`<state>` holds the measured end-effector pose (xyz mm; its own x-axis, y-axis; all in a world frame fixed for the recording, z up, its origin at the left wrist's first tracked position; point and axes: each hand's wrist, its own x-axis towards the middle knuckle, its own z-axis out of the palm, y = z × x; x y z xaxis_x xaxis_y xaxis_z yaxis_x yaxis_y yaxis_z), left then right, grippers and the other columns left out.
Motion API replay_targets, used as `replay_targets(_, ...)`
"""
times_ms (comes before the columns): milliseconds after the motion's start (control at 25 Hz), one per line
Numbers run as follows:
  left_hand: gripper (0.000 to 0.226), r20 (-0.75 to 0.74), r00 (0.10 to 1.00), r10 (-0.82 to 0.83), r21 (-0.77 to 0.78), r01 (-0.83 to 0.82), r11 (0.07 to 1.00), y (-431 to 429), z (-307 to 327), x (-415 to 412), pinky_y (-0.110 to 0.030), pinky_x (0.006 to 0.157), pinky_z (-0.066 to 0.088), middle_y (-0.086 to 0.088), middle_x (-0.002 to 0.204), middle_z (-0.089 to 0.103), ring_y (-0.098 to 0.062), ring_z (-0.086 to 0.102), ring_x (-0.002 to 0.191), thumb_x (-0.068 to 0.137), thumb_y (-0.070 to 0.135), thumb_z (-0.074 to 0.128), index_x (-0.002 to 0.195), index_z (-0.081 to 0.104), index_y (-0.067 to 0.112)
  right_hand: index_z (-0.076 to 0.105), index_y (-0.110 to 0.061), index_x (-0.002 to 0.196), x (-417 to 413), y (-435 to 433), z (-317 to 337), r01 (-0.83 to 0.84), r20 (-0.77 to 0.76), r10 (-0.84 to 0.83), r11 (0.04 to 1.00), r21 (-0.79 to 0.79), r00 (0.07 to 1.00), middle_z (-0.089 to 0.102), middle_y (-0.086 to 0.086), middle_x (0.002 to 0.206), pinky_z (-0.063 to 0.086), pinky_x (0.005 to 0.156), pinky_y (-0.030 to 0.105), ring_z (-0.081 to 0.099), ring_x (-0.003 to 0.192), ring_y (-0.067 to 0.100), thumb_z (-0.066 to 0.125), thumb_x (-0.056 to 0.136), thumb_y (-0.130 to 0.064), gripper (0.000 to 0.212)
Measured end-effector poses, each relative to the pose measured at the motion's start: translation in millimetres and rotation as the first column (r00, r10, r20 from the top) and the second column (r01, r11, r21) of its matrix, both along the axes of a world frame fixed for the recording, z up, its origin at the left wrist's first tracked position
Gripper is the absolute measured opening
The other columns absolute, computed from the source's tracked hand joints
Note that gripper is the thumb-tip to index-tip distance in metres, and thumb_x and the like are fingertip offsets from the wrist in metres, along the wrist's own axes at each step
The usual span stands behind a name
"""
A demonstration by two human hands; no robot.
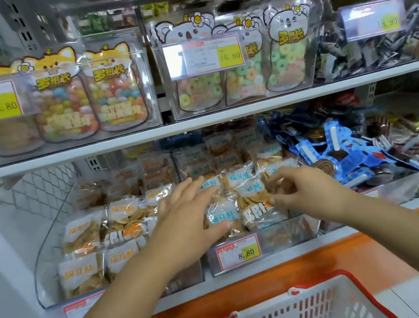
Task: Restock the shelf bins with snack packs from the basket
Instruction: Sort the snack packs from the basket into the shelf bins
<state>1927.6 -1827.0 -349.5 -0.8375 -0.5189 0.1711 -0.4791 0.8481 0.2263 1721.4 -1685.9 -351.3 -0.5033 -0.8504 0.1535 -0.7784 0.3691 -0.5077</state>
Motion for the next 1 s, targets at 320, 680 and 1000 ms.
replay_targets(320,0.043,-0.115,0.985,-0.129,-0.099,0.118,0.988,40,-7,-21,-0.034,0.113,0.007,0.019,0.153,0.030,-0.005,0.011,0.139,0.096,0.051,0.049,0.138,0.047,0.043,0.060,-0.015,0.116,9,-23,6,0.276,0.506,-0.199,0.958,-0.082,0.839,0.064,0.003,0.093,0.058,0.074,0.033,0.067,0.081,0.021,0.074,0.084,-0.014,0.035)
replay_targets(680,0.026,-0.238,0.971,0.028,-0.020,-0.034,0.999,18,-9,-47,-0.033,0.106,0.019,0.018,0.131,0.044,-0.009,0.025,0.128,0.084,0.056,0.063,0.100,0.065,0.036,0.054,-0.017,0.127,-12,-23,3,0.339,0.526,-0.141,0.891,-0.302,0.839,0.061,0.000,0.078,0.049,0.065,0.022,0.058,0.070,0.014,0.063,0.091,-0.004,0.039)
replay_targets(1000,0.029,-0.035,0.996,-0.087,-0.081,0.084,0.993,19,-20,-51,-0.035,0.106,0.006,0.016,0.150,0.032,-0.011,0.013,0.136,0.092,0.053,0.056,0.113,0.070,0.041,0.053,-0.036,0.103,-10,-15,-4,-0.005,0.224,0.044,0.985,-0.171,0.974,0.058,-0.004,0.081,0.048,0.063,0.026,0.053,0.067,0.010,0.072,0.080,0.000,0.047)
